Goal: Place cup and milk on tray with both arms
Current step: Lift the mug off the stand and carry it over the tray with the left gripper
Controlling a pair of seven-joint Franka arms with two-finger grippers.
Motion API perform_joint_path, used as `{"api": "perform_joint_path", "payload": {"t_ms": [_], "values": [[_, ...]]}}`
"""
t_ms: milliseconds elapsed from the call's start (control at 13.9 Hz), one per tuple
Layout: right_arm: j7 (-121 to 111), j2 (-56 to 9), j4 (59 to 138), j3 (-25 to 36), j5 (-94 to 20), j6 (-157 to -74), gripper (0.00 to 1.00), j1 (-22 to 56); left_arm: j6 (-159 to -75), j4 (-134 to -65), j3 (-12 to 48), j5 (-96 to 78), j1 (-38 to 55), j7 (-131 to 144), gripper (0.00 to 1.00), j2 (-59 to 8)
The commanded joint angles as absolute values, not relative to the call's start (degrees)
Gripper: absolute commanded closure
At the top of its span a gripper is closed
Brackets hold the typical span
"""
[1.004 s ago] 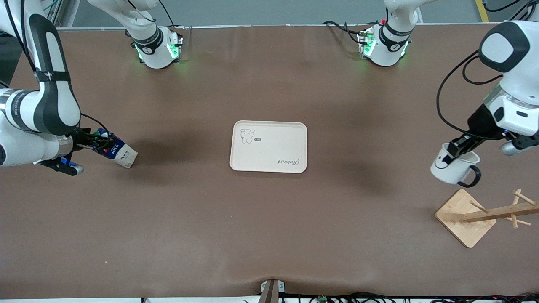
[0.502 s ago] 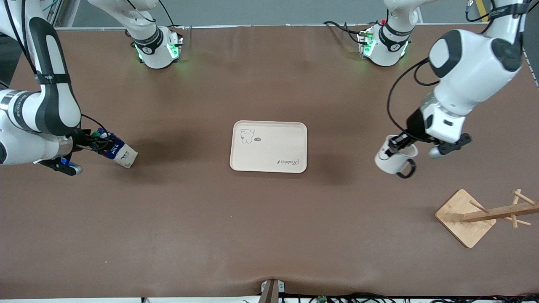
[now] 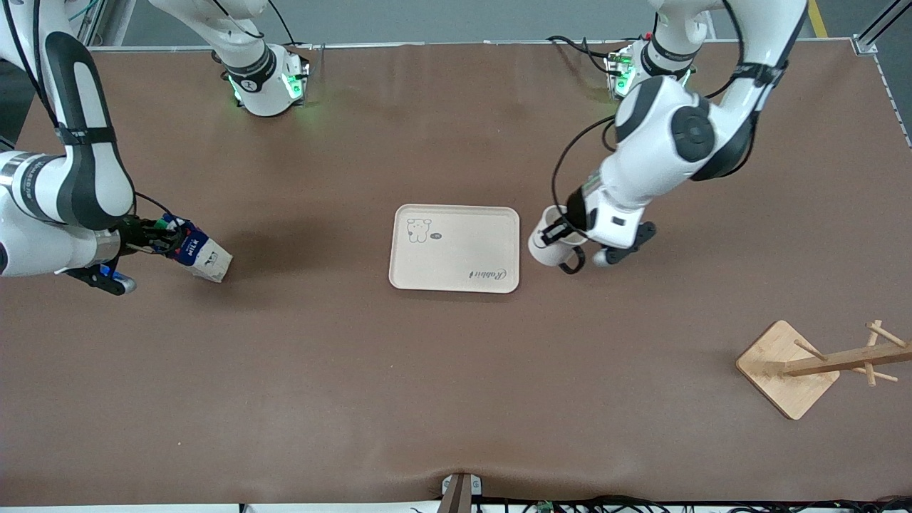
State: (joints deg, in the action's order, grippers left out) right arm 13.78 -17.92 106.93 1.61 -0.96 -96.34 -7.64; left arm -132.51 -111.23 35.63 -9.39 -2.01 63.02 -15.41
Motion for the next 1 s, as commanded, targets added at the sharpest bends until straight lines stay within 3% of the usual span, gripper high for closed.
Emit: {"api": "perform_joint_path", "payload": {"t_ms": [0,430,932], "values": [[13.8,-16.52,105.39,0.97,-1.49,-92.39,1.0,-6.77,-131.66,-104.08,35.51,0.14,4.02,77.64,1.0,-24.93],[14.68,-16.79,100.55,0.97,-1.58,-84.3,1.0,-4.66,-131.48,-102.48,34.81,6.68,11.77,87.18,1.0,-32.34],[14.85,-16.79,92.3,0.97,-5.26,-74.54,1.0,3.77,-130.87,-101.87,32.78,6.68,14.06,89.12,1.0,-35.06]]}}
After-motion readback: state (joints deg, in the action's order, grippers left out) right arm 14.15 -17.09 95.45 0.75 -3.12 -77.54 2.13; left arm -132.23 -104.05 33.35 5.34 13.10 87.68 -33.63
